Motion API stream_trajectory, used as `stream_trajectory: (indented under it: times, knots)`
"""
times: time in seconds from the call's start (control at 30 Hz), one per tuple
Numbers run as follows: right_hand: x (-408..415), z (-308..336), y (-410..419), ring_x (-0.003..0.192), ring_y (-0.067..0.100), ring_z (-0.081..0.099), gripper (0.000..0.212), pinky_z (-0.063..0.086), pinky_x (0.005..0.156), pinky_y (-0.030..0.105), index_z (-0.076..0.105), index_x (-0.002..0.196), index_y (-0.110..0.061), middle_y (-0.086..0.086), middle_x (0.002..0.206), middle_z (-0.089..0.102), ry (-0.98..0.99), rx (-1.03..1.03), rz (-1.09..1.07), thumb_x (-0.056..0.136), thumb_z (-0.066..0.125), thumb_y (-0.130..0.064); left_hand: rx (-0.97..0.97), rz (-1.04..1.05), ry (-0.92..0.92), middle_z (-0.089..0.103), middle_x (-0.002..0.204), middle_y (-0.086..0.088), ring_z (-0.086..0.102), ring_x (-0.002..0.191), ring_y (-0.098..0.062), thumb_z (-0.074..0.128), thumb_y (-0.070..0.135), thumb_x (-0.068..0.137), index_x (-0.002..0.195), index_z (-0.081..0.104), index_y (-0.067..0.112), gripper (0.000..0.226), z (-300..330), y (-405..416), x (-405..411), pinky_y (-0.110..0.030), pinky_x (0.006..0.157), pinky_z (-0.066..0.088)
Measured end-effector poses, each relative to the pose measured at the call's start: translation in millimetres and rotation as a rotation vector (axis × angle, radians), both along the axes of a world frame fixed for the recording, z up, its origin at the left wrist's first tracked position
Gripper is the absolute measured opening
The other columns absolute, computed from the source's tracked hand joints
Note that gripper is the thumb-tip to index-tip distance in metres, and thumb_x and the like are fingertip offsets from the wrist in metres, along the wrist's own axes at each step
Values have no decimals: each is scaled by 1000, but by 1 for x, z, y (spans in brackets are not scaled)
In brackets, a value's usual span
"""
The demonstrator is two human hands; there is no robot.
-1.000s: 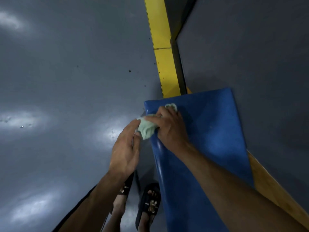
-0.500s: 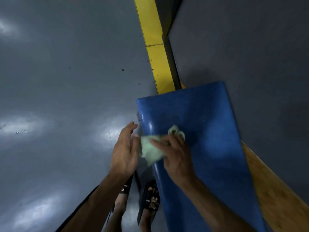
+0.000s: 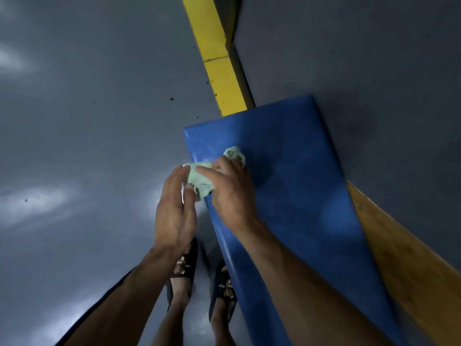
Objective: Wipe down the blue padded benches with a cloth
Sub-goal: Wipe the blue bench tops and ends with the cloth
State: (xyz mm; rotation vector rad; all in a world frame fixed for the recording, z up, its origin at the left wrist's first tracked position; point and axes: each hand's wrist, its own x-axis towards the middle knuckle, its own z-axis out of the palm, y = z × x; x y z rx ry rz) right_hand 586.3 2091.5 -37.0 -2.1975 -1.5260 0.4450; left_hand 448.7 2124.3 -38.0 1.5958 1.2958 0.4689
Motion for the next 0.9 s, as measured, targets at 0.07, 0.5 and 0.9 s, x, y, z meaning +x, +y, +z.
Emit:
stream_trajectory:
  times: [0.07,0.5,0.9]
  knots:
    - [-11,3,-45,96,25,57,48,44,81,37,71,117,-28,1,100,59,-17,-18,27,81,43,-12,-6,-18,24,45,150,7,45,136,-13,35,41,103,147,41,25,47,5,-13,1,-40,112,39]
    - [12,15,-303,119,15,54,66,45,98,31,53,137,-44,-10,130,55,16,-287,-27,81,47,-10,13,-117,69,42,153,8,35,143,-9,34,37,103,148,42,21,48,12,-81,19,-29,116,27]
    - [78,-3,-79,106,28,47,32,39,79,41,73,102,-37,-4,104,59,-104,-94,-74,77,58,-22,17,-127,123,47,146,17,39,129,9,40,26,107,145,47,23,39,7,-72,13,4,101,22]
